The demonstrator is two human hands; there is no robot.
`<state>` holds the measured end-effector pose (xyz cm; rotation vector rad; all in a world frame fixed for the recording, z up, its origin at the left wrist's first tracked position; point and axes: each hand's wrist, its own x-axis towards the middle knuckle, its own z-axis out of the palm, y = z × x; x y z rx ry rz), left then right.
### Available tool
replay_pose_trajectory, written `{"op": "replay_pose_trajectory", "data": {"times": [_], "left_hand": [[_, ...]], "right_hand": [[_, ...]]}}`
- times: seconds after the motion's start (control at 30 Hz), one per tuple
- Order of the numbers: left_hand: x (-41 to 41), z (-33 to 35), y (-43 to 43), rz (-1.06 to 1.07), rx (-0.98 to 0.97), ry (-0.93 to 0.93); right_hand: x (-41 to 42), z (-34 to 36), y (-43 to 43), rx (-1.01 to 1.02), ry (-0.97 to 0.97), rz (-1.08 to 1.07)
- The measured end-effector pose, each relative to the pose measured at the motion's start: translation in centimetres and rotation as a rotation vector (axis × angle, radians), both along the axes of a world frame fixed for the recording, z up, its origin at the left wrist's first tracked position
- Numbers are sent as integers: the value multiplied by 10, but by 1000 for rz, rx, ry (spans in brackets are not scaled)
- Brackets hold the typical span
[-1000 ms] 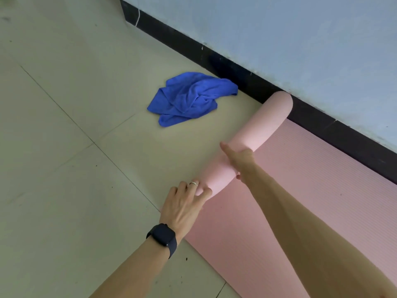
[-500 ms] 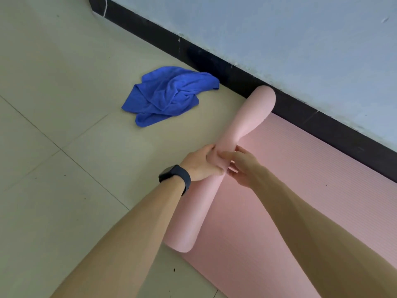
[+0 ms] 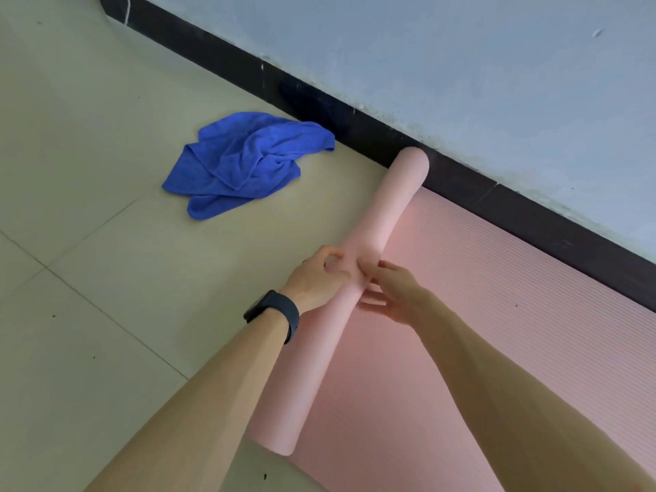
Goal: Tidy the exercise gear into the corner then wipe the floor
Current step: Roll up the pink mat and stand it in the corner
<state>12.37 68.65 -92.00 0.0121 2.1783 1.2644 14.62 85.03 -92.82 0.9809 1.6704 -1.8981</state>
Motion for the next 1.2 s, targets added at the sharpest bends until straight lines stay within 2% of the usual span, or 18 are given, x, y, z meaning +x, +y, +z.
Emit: {"op": "replay_pose_trajectory", "data": {"times": [0.1,0.23,0.33,0.43,0.53,0.63,0.73,0.83,0.87,0.97,1.0,1.1,1.2], "left_hand": [[-4,-8,9,32,-97,90],[-1,-14,15,34,-177,137],[10,-16,30,-10,-249,207],[22,-15,46,-38,-283,209],[25,-12,56,-95,-380,238],[22,-13,59,-140,-289,176],[14,-11,54,23,-21,17],[10,-14,54,24,-29,-43],[11,-14,55,-14,-67,-40],[17,-14,62,-33,-148,22],[19,-13,63,-27,-163,47],[29,-10,74,-34,-182,104],[39,-5,92,-24,-234,142]], "right_hand": [[-4,-7,-3,154,23,30],[0,-6,10,236,16,5],[9,-9,27,449,-39,10],[6,-2,32,419,-39,-77],[1,8,30,465,-39,-21],[5,4,36,558,-83,2],[17,-5,45,327,-65,-173],[30,-12,50,86,-10,-343],[31,-15,49,138,-22,-343],[30,-17,47,651,-115,-104],[32,-13,49,764,-146,-45],[45,-6,66,790,-167,-47],[60,-7,82,726,-56,-58]]}}
